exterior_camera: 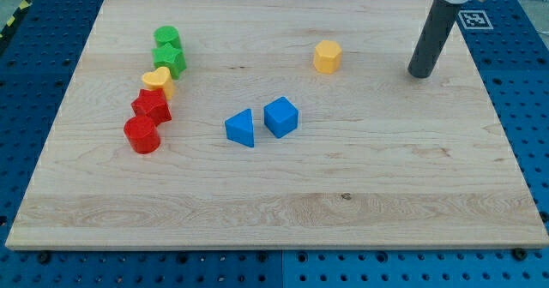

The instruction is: Move yellow hexagon towards line of blocks

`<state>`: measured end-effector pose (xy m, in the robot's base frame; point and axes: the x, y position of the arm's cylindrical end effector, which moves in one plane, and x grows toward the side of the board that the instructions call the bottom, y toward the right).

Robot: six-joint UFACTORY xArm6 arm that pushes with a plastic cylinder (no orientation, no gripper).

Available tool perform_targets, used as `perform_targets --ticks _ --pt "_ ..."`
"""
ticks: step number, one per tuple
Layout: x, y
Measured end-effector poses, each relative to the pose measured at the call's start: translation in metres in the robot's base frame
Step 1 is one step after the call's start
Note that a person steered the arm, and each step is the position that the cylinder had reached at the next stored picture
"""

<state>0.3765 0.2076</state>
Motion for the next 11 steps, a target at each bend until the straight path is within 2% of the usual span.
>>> perform_targets --ticks 1,3,5,7,10,11 --pt "0.000 -0.004" --pt "-0.007 -0.068" --pt "-0.033 -0.127" --pt "-0.034 -0.172" --pt "-0.032 -0.185" --pt "-0.015 -0.185"
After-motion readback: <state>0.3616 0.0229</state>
